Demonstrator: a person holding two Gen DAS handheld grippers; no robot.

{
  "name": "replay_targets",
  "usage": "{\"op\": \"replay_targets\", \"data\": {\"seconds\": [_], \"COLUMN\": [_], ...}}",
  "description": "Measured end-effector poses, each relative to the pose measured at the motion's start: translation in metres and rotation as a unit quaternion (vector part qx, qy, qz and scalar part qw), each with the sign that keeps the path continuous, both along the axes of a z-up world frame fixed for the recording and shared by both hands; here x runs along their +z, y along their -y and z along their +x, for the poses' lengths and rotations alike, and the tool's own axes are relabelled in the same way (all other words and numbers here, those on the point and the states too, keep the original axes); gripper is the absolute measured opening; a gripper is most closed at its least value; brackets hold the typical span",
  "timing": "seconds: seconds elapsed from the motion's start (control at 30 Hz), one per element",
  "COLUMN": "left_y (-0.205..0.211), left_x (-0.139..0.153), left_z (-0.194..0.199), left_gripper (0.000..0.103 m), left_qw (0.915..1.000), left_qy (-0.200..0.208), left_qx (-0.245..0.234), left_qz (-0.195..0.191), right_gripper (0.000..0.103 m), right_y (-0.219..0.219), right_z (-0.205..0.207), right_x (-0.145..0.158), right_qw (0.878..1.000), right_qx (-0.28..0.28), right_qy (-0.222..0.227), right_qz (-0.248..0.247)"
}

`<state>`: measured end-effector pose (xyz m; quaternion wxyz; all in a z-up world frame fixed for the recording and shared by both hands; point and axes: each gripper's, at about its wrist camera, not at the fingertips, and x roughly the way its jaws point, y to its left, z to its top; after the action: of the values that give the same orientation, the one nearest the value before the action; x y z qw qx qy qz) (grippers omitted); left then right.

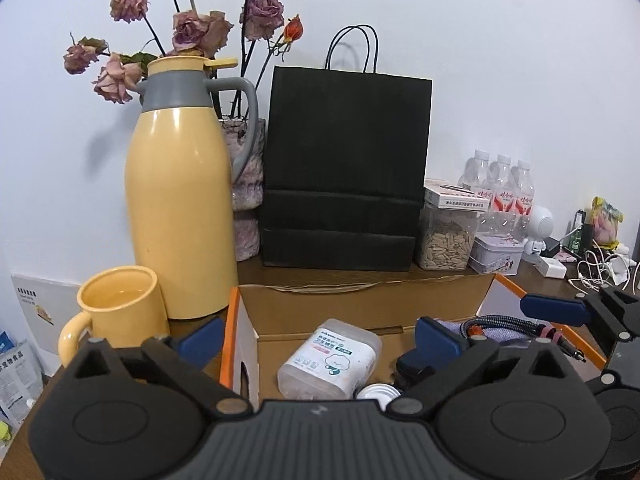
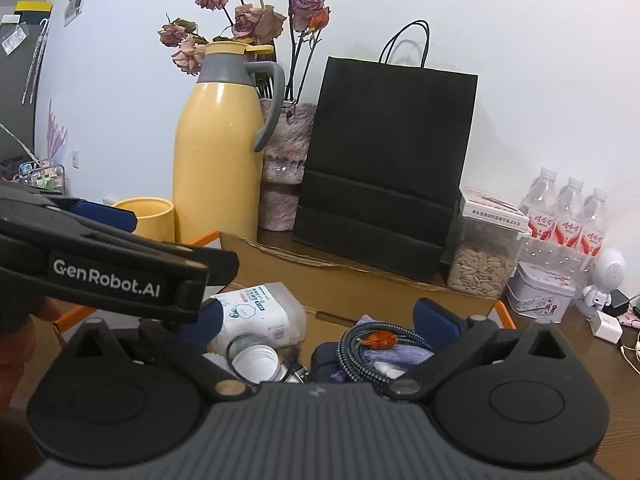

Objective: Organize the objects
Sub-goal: 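Open both tools to drop the cable coil and yellow block into the box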

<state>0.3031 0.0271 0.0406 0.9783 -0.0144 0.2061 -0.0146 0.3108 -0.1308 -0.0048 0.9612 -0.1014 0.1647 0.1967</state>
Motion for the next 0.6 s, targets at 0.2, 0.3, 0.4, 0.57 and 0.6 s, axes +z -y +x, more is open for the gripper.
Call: {"op": "replay_targets", "data": {"seconds": [0.2,0.3,0.4,0.57,0.6], "left_y": [0.0,0.001,0.002,0.004,0.004], "left_x": [-0.001,-0.001,-0.001,-0.001,0.0], "left_z": [-0.001,-0.003,-0.005,-0.012,-0.015], "left_gripper": [0.102,0.102,0.102,0.102,0.102], "left_qw": [1.0,1.0,1.0,0.9999,0.9999], "left_qy": [0.001,0.004,0.005,0.009,0.012], "left_qx": [0.0,-0.002,-0.001,0.001,0.003], "left_qz": [0.0,-0.001,-0.002,-0.004,-0.004], "right_gripper": [0.103,0.103,0.103,0.103,0.103], "right_y": [0.001,0.001,0.002,0.006,0.007], "right_z": [0.0,-0.001,-0.003,-0.01,-0.013], "right_x": [0.001,0.001,0.002,0.003,0.004], "right_qw": [1.0,1.0,1.0,1.0,1.0], "right_qx": [-0.001,-0.001,-0.003,-0.006,-0.006], "right_qy": [0.0,0.001,0.001,0.005,0.006], "right_qz": [-0.002,-0.004,-0.005,-0.004,-0.003]}}
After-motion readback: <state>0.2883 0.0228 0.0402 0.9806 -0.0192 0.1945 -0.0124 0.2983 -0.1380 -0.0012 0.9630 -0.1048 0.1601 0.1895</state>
